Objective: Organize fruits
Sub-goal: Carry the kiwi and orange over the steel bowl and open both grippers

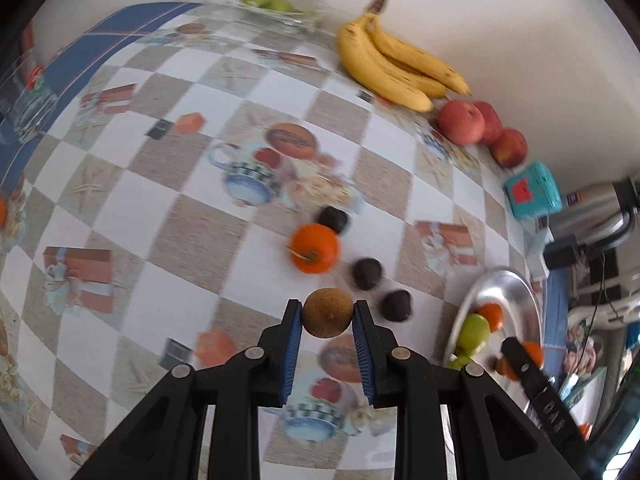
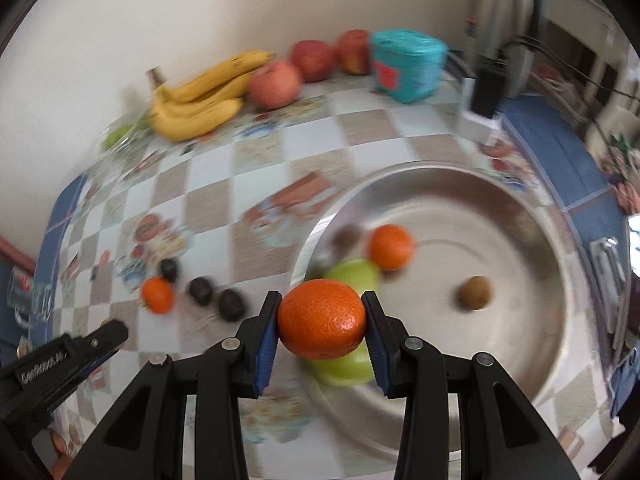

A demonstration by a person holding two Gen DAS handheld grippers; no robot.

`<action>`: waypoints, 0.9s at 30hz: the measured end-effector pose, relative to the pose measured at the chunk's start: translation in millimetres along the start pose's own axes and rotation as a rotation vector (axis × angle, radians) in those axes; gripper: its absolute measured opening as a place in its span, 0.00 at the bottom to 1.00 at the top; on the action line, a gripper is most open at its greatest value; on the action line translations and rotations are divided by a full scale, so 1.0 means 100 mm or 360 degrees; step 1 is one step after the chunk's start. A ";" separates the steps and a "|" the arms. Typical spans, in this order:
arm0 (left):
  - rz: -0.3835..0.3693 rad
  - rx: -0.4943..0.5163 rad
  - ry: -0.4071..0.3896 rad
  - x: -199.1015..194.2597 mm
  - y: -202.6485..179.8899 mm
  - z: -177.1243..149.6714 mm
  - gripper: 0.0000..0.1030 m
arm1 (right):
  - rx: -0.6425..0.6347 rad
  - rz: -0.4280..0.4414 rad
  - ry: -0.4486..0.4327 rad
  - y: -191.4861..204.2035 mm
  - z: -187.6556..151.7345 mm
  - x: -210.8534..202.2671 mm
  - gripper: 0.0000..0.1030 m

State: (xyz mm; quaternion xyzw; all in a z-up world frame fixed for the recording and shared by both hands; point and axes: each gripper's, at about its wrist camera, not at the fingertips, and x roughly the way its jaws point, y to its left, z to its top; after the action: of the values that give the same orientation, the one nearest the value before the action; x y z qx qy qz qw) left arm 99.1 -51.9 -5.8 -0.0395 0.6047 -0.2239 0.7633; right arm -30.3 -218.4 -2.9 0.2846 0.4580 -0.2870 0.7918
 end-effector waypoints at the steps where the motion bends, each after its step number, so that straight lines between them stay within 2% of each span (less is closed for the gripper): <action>1: -0.0003 0.0029 0.0004 0.01 -0.08 -0.03 0.27 | 0.0018 -0.0014 -0.0006 -0.07 0.02 -0.01 0.40; 10: -0.0056 0.0354 0.0058 0.07 -0.83 -0.39 0.27 | 0.0262 -0.0152 -0.0032 -0.94 0.15 -0.13 0.40; 16: -0.0067 0.0567 0.0113 0.13 -1.26 -0.69 0.27 | 0.0368 -0.0198 -0.0031 -1.37 0.16 -0.19 0.41; 21: -0.0065 0.0681 0.0172 0.22 -1.46 -0.89 0.27 | 0.0424 -0.0202 -0.0022 -1.53 0.16 -0.19 0.41; 27: -0.0039 0.0761 0.0208 0.29 -1.56 -1.02 0.27 | 0.0370 -0.0193 0.0001 -1.48 0.14 -0.16 0.41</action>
State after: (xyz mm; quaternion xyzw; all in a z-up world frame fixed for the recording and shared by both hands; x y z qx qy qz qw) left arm -37.8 -181.5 -7.3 0.1494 0.5821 -0.3719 0.7075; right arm -134.4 -324.8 -10.9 0.3463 0.4382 -0.3854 0.7345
